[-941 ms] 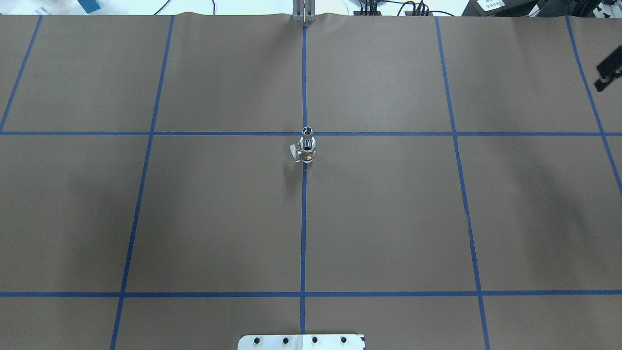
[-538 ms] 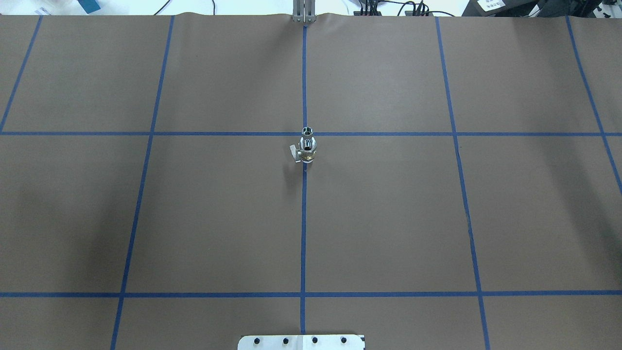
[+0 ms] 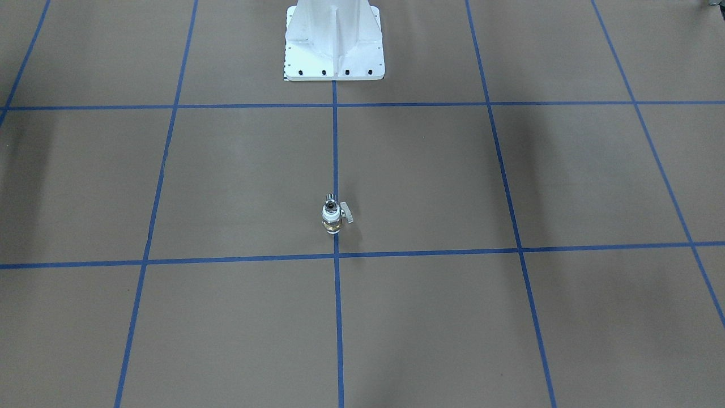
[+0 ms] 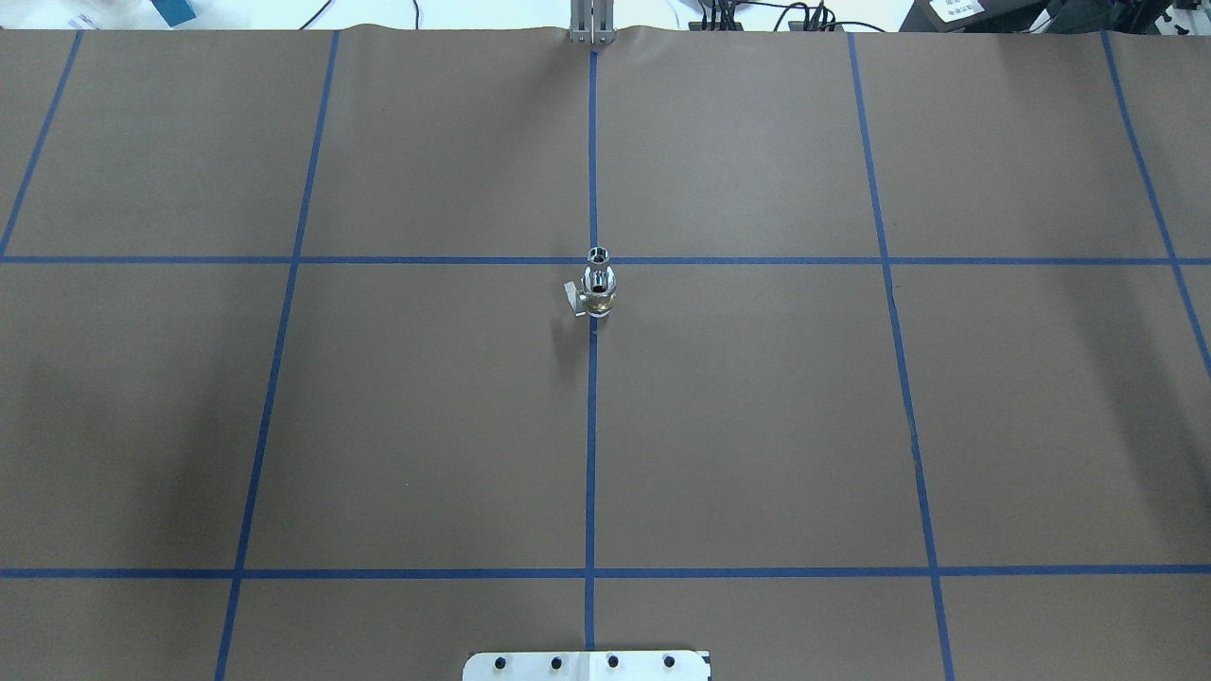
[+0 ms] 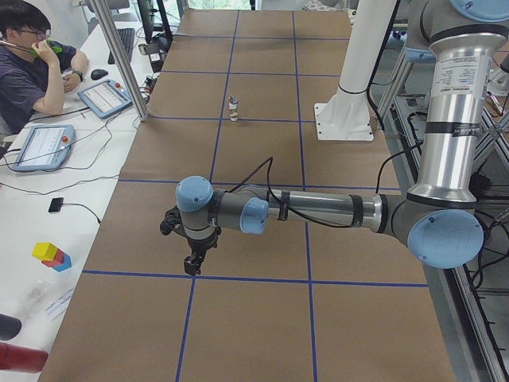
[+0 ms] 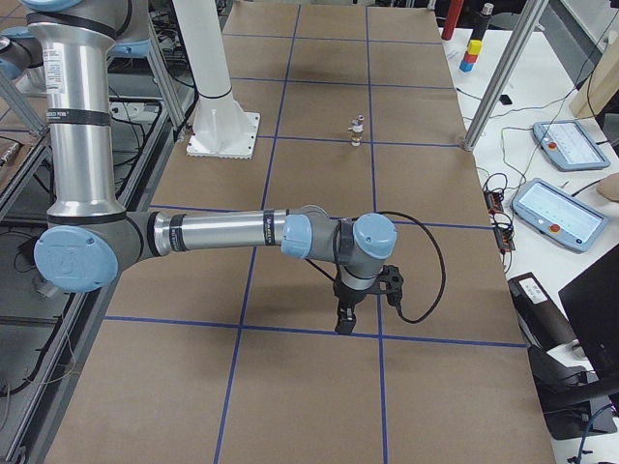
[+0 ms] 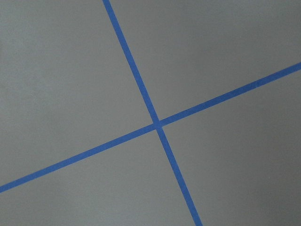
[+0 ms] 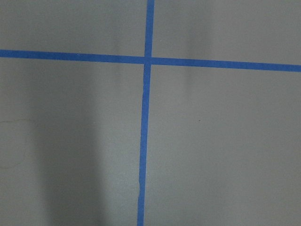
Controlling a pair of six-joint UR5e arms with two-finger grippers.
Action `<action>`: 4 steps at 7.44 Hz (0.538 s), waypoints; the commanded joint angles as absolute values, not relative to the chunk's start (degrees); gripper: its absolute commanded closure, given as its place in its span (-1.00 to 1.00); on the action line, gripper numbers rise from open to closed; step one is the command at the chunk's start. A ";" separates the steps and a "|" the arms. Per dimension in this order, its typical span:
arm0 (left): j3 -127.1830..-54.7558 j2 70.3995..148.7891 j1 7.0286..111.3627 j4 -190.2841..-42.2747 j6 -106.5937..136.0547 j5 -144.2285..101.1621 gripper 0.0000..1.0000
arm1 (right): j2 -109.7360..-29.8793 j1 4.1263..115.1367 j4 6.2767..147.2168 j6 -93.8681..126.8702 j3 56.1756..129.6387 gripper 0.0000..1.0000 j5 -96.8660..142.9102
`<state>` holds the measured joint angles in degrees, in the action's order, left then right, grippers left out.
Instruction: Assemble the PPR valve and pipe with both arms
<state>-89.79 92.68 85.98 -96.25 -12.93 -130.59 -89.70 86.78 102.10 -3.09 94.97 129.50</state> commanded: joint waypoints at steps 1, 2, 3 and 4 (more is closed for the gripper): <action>-89.74 92.11 88.66 -95.71 -12.92 -130.52 -1.00 | -90.17 87.36 102.13 -2.99 94.92 -0.99 129.73; -89.74 92.02 89.64 -95.71 -12.92 -130.60 -1.00 | -90.18 87.62 102.13 -2.99 94.92 -0.99 129.81; -89.56 91.93 89.65 -95.71 -12.92 -130.52 -1.00 | -90.18 88.24 102.13 -2.99 94.92 -0.99 129.73; -89.39 92.02 89.47 -95.71 -12.83 -130.43 -1.00 | -90.52 88.76 102.13 -2.99 95.01 -0.99 129.81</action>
